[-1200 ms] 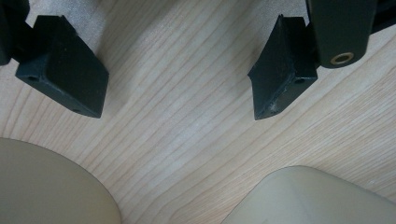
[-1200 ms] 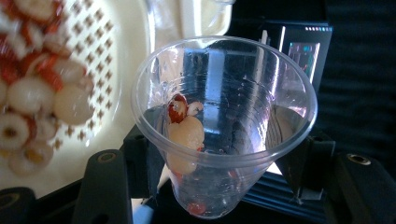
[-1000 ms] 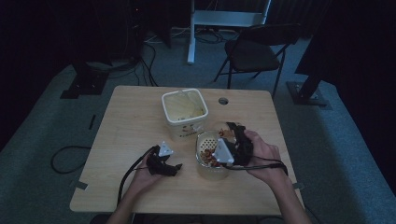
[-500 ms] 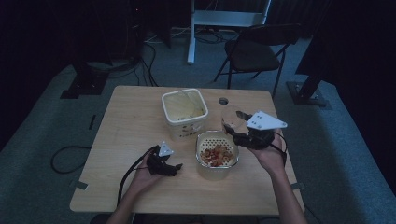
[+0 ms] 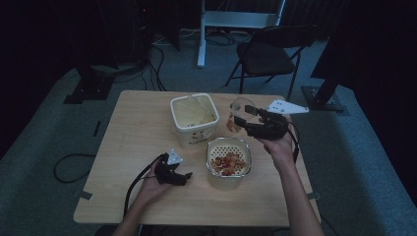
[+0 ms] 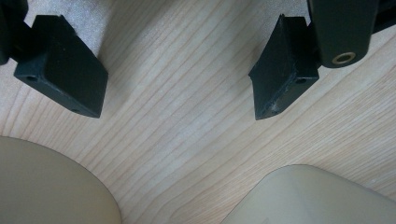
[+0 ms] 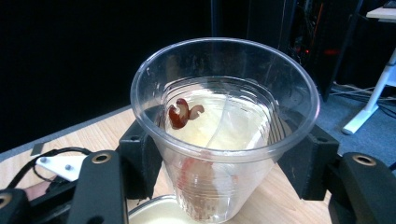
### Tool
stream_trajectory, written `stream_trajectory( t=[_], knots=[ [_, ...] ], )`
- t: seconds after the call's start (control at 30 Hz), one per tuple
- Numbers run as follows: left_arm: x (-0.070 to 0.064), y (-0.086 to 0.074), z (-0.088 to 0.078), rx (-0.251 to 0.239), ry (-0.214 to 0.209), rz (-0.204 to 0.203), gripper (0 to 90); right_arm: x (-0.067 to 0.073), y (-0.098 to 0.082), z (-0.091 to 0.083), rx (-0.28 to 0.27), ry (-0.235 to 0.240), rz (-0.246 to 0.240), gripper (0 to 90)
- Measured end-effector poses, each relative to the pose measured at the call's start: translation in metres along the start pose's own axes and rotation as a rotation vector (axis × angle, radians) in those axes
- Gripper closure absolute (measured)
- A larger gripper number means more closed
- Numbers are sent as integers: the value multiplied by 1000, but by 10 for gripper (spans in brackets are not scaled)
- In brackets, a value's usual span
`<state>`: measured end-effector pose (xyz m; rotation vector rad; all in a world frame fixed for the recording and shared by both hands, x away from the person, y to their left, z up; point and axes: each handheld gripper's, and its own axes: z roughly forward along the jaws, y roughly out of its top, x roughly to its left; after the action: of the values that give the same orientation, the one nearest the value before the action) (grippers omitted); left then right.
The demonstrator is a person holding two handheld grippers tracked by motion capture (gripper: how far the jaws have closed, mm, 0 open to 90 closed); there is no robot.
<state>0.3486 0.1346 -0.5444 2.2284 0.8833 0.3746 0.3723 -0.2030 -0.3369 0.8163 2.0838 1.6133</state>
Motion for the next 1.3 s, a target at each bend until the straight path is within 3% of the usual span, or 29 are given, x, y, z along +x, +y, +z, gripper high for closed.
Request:
stream_trajectory(
  t=[0.2, 0.67, 0.8, 0.9, 1.3],
  knots=[
    [0, 0, 0, -1, 1, -1, 194, 4, 16, 26, 31, 2, -37, 365],
    [0, 0, 0, 0, 3, 4, 194, 19, 48, 119, 190, 15, -85, 332],
    [0, -1, 0, -3, 3, 2, 194, 21, 52, 139, 212, 22, -78, 330],
    [-1, -1, 0, -4, 4, 0, 194, 18, 54, 151, 211, 22, -47, 331],
    [-1, -1, 0, -4, 3, 0, 194, 13, 53, 180, 250, 8, 6, 311]
  ],
)
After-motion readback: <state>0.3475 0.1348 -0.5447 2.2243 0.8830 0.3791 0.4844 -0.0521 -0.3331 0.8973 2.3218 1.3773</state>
